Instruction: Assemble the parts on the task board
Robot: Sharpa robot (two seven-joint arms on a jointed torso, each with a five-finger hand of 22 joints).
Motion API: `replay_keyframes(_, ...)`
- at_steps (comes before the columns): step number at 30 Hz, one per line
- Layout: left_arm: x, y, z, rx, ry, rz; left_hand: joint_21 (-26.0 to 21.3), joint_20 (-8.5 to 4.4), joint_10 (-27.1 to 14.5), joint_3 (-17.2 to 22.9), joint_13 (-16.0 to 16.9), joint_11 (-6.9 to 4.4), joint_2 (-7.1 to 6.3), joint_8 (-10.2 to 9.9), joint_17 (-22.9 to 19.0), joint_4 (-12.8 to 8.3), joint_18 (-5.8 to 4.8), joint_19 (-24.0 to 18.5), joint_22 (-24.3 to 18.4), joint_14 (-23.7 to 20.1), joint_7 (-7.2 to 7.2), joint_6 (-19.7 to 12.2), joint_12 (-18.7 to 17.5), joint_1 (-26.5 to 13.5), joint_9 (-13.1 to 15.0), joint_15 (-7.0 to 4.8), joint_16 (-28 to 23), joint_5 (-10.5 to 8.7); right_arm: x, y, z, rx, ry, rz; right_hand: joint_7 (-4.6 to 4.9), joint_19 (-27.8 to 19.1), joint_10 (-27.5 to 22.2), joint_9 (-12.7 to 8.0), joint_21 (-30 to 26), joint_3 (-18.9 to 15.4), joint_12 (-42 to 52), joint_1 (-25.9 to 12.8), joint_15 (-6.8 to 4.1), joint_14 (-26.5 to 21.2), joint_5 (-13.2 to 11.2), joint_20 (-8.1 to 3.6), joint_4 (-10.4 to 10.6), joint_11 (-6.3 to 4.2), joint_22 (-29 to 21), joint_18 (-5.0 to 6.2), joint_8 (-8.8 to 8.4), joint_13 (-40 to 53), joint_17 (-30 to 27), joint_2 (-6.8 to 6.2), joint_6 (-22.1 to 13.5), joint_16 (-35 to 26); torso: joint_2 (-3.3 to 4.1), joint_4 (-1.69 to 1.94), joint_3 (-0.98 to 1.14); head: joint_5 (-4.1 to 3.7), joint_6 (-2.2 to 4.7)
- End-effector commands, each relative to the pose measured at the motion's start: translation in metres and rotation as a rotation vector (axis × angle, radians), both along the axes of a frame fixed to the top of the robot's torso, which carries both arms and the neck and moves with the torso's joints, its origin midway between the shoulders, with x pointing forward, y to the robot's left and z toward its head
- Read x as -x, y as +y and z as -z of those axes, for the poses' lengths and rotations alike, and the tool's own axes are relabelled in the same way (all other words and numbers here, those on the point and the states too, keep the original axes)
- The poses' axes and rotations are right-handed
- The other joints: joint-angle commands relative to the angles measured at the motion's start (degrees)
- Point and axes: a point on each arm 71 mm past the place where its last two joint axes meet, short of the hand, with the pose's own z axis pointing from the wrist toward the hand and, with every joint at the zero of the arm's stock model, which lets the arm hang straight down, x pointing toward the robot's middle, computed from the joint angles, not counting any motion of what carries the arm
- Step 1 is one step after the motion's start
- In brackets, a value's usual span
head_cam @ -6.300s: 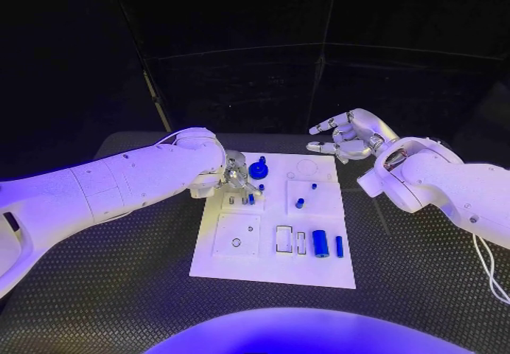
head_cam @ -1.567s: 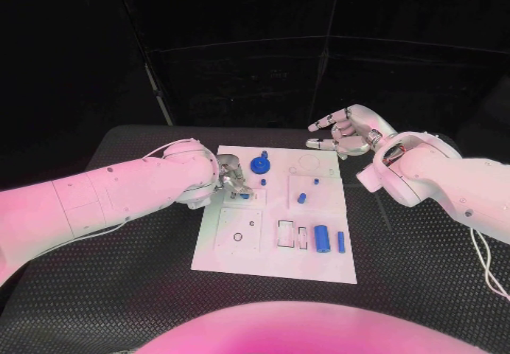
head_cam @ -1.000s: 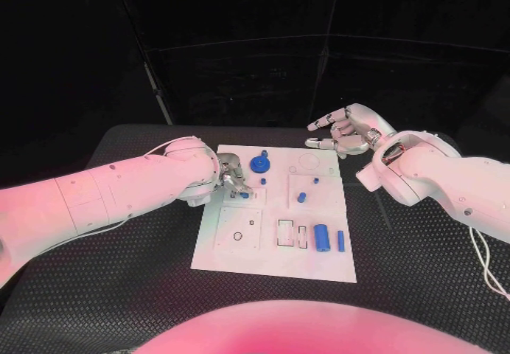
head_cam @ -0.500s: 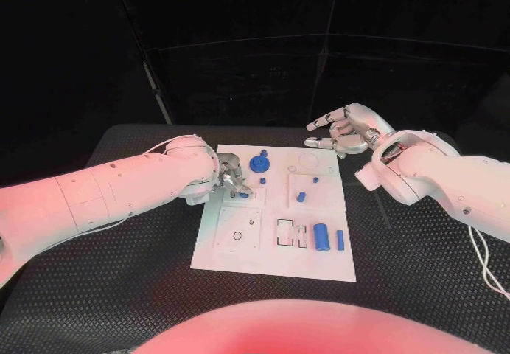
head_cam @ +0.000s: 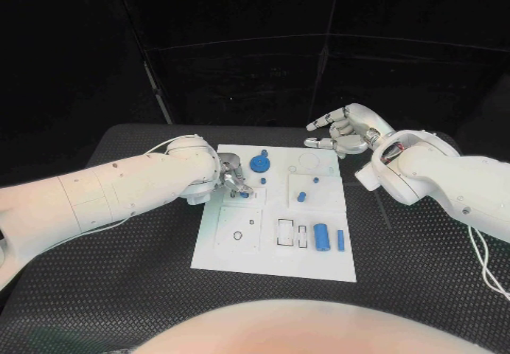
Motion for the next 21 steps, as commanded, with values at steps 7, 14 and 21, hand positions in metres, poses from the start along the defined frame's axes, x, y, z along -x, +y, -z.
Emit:
replay_keyframes(7,0.0001,-0.0042,0.0052,-0.018,0.022,0.013,0.29,-0.17,0.57,8.29,0.08,-0.12,1.6,0.61,15.09,-7.4,-0.63,0.3,0.31,6.04,-0.56,0.63,0.37,-1.53,0.38,-0.44,0.18,-0.01,0.0,0.0024,-0.0012,0.001,-0.006,-0.014,0.08,-0.24,-0.19,0.07,-0.38,-0.34,-0.33,0.2,-0.35,3.16,0.14,0.0,0.15,-0.24,-0.06,1.11,0.37,-0.05,1.74,0.58,0.34,-0.18,0.01,-0.05,0.04,0.11,-0.09)
replay_keyframes(14,-0.0003,-0.007,0.0066,-0.028,0.039,0.027,0.27,-0.19,0.53,8.31,-0.01,-0.14,1.71,0.71,15.09,-7.49,-0.64,0.3,0.32,6.04,-0.6,0.58,0.32,-1.91,0.48,-0.45,0.18,-0.06,0.0001,0.0022,-0.001,0.004,-0.004,-0.015,0.07,-0.26,-0.19,0.07,-0.4,-0.35,-0.33,0.23,-0.35,3.16,0.15,-0.01,0.14,-0.24,-0.1,1.12,0.39,-0.05,1.73,0.59,0.35,-0.19,0.02,-0.05,0.02,-0.03,-0.16)
replay_keyframes(21,-0.0012,-0.0048,0.008,-0.041,0.053,0.031,0.2,-0.21,0.5,8.27,-0.06,-0.19,1.45,0.79,15.09,-7.97,-0.62,0.25,0.24,6.04,-0.65,0.49,0.29,-2.02,0.57,-0.47,0.18,-0.07,0.0001,0.0023,-0.0007,0.006,-0.001,-0.017,0.07,-0.26,-0.19,0.07,-0.4,-0.35,-0.33,0.23,-0.35,3.16,0.15,-0.01,0.14,-0.24,-0.1,1.12,0.39,-0.05,1.73,0.59,0.35,-0.19,-0.01,0.1,0.04,-0.21,-0.21)
